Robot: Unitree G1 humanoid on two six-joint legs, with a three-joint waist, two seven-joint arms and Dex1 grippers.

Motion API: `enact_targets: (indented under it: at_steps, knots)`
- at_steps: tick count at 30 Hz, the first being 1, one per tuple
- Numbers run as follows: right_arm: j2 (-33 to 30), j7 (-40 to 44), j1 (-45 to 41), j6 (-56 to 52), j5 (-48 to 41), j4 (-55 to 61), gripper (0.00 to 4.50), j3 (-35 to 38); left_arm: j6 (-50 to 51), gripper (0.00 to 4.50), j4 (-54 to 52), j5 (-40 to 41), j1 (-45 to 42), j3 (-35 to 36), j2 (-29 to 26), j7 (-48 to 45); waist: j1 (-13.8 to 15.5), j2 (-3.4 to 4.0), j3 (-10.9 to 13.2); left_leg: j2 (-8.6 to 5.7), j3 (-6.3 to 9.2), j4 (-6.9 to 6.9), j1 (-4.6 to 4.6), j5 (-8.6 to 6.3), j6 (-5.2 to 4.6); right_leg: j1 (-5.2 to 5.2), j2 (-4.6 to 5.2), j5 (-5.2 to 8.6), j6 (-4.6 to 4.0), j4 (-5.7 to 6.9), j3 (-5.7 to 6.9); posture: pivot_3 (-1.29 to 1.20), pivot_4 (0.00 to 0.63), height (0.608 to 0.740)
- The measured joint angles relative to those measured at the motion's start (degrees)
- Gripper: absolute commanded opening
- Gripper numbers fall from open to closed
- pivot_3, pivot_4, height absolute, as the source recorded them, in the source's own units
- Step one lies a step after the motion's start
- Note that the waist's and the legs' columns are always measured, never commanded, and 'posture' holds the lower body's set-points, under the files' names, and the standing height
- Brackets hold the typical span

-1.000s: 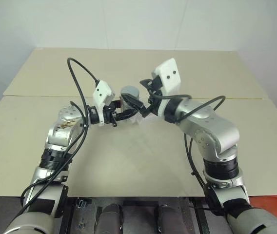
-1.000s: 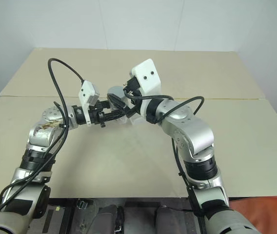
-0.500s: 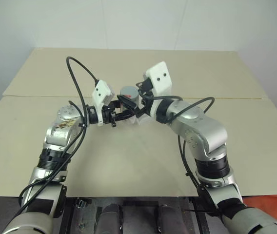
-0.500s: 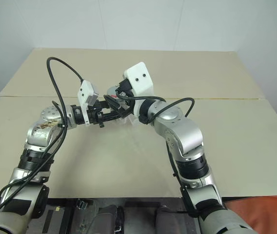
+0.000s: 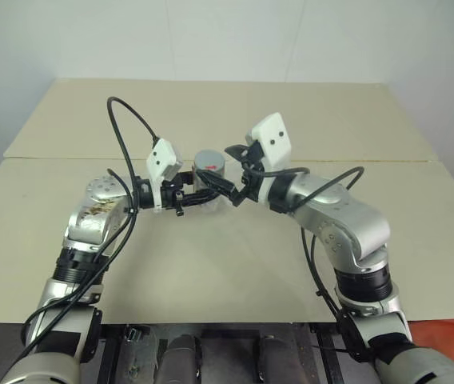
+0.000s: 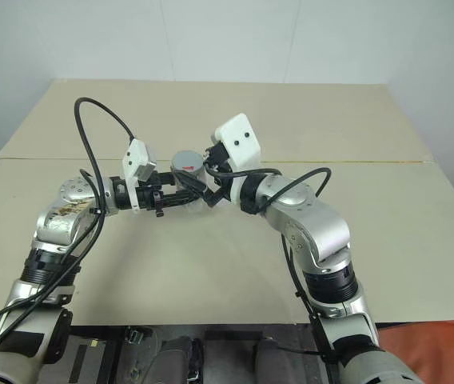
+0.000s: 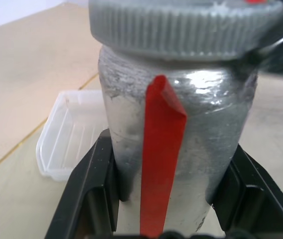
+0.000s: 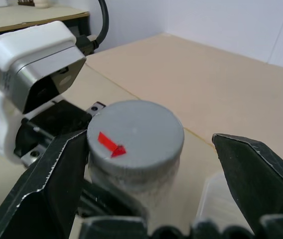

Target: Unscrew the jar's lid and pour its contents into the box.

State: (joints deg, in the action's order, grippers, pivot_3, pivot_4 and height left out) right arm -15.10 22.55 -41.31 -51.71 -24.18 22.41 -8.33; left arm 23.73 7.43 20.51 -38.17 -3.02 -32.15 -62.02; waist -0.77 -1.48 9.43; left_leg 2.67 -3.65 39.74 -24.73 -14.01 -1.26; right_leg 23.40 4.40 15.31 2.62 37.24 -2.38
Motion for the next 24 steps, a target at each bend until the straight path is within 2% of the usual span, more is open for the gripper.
enact_targets:
  at_steps: [9, 16, 21, 24]
  knots:
    - [-2.9, 0.0, 0.8, 0.0, -0.7, 0.4, 4.48, 4.9, -1.4, 2.03, -0.1, 1.2, 2.3, 1.9, -2.3, -4.2, 0.1, 0.0, 0.0, 0.0, -0.06, 0.0, 0.0, 0.0, 0.0, -0.01, 0.0, 0.0, 0.0, -0.01, 0.01, 0.0, 0.15, 0.74]
    - [-4.3, 1.6, 1.7, 0.0, -1.1, 0.7, 4.48, 4.9, -2.2, 2.03, -0.5, 1.8, 2.5, 1.9, -2.7, -6.2, 0.1, 0.0, 0.0, 0.01, -0.07, 0.0, 0.0, 0.0, 0.0, -0.01, 0.0, 0.0, 0.0, -0.02, 0.0, 0.0, 0.15, 0.74]
    - [-5.5, 5.0, 1.8, 0.0, -4.3, 1.3, 4.48, 6.9, -2.9, 2.03, 1.0, 1.3, 1.2, 1.9, -1.9, -4.8, 0.2, 0.0, 0.0, 0.0, -0.06, 0.01, 0.0, -0.01, -0.01, -0.04, 0.0, 0.0, 0.0, -0.05, 0.02, 0.0, 0.15, 0.74]
    - [-5.0, 4.4, 0.0, -0.4, -5.3, 1.3, 4.48, 7.1, -4.0, 2.03, 2.9, -0.8, -0.6, 1.8, 0.6, -0.9, 0.2, 0.0, 0.0, -0.01, -0.04, 0.02, 0.0, -0.01, -0.01, -0.05, 0.01, 0.0, 0.0, -0.03, 0.01, 0.0, 0.15, 0.74]
